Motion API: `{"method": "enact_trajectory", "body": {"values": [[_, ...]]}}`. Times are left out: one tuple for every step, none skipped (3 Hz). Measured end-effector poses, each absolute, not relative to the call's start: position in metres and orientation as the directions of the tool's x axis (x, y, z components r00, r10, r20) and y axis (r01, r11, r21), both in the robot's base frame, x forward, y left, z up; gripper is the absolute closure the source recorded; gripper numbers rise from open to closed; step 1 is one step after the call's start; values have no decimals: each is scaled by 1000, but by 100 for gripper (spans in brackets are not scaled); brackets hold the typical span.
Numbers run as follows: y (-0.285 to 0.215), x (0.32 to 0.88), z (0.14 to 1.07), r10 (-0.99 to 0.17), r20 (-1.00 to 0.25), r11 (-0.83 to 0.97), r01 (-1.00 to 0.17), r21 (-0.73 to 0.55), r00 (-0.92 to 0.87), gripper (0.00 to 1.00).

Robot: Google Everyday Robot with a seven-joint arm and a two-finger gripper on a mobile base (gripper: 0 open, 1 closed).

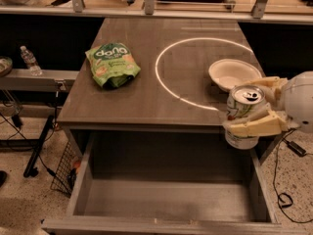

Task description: Place 7up can into top drawer

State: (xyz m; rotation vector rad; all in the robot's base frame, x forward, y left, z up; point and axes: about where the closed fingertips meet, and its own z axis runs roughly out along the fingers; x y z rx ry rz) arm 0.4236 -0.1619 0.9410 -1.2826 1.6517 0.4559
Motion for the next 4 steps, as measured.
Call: {"method": "enact_trajectory", "body": {"values": [[-166, 417, 903, -504, -863, 387, -900, -203, -22, 100], [-169, 401, 847, -449, -891, 385, -914, -129, -64, 100], [-163, 395, 814, -409, -910, 367, -925, -99, -64, 100], [-162, 405, 768, -384, -923, 373, -920, -122, -33, 100]]}}
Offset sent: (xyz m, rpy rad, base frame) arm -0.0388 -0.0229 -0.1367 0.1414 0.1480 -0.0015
